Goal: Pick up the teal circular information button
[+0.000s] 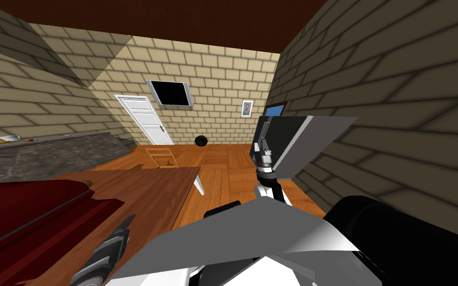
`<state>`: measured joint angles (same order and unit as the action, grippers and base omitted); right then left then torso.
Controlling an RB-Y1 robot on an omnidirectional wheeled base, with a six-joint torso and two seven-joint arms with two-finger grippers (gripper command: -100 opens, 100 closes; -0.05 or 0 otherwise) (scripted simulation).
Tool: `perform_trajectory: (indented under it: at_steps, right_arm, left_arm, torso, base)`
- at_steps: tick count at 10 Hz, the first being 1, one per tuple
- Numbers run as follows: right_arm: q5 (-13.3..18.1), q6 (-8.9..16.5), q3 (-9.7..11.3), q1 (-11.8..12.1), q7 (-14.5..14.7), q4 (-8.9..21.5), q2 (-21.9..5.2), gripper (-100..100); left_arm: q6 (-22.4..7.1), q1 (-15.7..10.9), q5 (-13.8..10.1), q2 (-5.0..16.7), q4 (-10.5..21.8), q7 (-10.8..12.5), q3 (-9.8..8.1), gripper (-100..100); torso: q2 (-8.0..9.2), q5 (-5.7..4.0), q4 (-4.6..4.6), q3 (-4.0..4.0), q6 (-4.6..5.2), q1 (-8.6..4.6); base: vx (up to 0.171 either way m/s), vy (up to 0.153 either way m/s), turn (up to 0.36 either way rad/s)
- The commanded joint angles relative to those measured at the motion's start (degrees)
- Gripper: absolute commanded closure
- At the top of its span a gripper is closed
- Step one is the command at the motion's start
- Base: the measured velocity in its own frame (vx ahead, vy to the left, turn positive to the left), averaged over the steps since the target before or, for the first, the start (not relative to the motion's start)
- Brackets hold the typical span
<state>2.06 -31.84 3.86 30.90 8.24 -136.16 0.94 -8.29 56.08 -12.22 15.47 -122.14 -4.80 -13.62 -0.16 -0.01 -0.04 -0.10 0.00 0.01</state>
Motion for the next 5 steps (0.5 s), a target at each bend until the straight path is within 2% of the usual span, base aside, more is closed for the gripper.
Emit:
perform_trajectory:
  at_steps: [1, 4, 5]
  right_arm:
    - [0.00, 0.00, 0.00, 0.00, 0.00, 0.00, 0.00, 0]
    - [0.00, 0.00, 0.00, 0.00, 0.00, 0.00, 0.00, 0]
    - [0.00, 0.00, 0.00, 0.00, 0.00, 0.00, 0.00, 0]
  left_arm:
    - [-2.78, 1.01, -0.57, 0.36, -0.33, -0.19, -0.40, -100]
    - [-7.77, 3.16, -2.75, 2.14, 1.24, -1.29, -1.45, -100]
    - [-8.73, 3.16, -2.75, 2.14, 1.24, -1.29, -1.45, -100]
  torso:
    - [0.00, 0.00, 0.00, 0.00, 0.00, 0.00]
    - [0.03, 0.00, 0.00, 0.01, -0.01, -0.03]
    - [0.03, 0.00, 0.01, 0.02, -0.01, -0.02]
  base:
    - [0.051, 0.009, -0.054]
    - [0.046, 0.004, -0.082]
    - [0.044, 0.012, -0.042]
